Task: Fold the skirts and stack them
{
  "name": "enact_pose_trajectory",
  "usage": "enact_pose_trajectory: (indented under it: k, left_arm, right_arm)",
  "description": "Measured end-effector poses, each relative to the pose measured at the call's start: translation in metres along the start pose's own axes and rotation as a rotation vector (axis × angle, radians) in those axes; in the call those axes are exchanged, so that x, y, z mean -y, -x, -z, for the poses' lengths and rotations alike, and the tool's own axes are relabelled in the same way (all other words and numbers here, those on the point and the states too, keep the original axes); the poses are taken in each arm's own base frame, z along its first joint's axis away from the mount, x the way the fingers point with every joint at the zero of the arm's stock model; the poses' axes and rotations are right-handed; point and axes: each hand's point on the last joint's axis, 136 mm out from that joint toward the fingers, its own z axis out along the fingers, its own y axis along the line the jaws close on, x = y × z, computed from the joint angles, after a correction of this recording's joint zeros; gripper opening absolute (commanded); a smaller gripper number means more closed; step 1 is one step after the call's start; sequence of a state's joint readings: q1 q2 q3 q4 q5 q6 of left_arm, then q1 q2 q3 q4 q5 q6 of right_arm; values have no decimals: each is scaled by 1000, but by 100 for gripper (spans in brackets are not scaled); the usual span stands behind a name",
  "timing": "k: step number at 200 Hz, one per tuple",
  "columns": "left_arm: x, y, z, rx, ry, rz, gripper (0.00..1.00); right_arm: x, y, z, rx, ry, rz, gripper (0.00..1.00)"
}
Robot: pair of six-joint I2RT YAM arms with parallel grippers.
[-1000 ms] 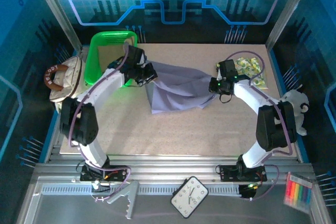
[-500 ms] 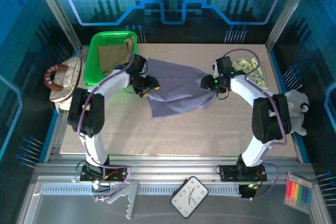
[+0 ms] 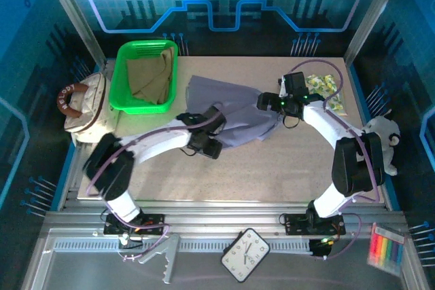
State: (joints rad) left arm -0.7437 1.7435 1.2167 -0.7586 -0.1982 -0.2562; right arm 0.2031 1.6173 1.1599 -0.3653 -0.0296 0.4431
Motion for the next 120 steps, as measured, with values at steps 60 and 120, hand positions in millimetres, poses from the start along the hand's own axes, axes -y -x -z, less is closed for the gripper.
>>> enact_pose_trajectory:
  k: [60,120]
  left_arm:
    - [-22,-7,-36,-143,240,-241,58]
    - [-24,1,-42,-147,266,-309,29]
  right_arm:
    - [3,0,0,3,-14,10,100]
    - [8,-4,6,14,-36,18,100]
